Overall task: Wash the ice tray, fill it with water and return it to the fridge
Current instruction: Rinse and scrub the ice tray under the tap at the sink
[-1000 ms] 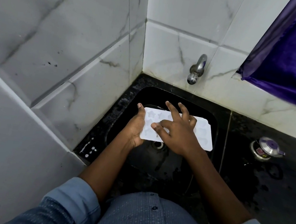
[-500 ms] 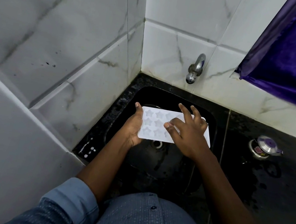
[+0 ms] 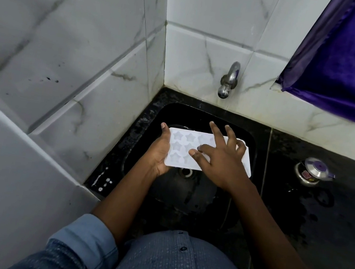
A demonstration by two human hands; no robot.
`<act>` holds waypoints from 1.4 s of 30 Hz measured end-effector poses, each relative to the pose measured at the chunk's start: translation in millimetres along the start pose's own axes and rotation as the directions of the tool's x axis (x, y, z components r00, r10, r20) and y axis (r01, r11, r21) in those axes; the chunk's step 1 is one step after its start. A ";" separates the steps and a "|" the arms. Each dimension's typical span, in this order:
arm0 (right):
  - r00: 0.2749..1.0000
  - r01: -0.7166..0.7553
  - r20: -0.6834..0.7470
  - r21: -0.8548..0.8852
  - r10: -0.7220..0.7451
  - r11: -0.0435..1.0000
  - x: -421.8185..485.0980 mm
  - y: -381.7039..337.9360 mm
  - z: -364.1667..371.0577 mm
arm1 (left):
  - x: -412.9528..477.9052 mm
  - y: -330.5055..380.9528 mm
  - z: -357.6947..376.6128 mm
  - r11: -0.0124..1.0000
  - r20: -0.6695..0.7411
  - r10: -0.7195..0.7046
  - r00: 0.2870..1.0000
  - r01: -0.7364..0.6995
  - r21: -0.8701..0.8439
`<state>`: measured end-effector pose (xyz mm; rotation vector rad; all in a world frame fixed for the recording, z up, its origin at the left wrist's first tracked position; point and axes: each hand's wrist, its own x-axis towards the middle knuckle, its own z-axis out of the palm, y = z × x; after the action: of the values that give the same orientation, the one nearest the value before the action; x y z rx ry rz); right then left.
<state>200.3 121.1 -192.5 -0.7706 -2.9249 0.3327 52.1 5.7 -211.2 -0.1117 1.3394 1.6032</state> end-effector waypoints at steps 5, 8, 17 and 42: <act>1.000 -0.016 0.012 -0.011 0.016 1.000 1.0 -3.7 -1.1 | -1.5 -1.8 -1.4 1.000 -0.004 -0.001 1.000 0.001 -0.012; 1.000 0.019 0.001 0.016 -0.019 1.000 2.2 -5.3 0.1 | -4.4 -4.0 -0.9 1.000 0.006 -0.011 1.000 0.011 -0.017; 0.999 -0.011 0.039 0.031 0.009 0.999 1.2 -8.9 1.0 | -7.2 -3.6 -3.1 1.000 -0.019 0.002 1.000 -0.003 -0.023; 0.999 -0.012 0.040 0.084 0.009 0.996 5.3 -11.7 3.6 | -4.1 -4.7 -4.1 0.999 -0.023 -0.004 1.000 0.003 -0.037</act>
<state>189.6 113.2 -193.0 -0.7765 -2.9224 0.4747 55.5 -0.6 -213.4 -0.1551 1.3270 1.6287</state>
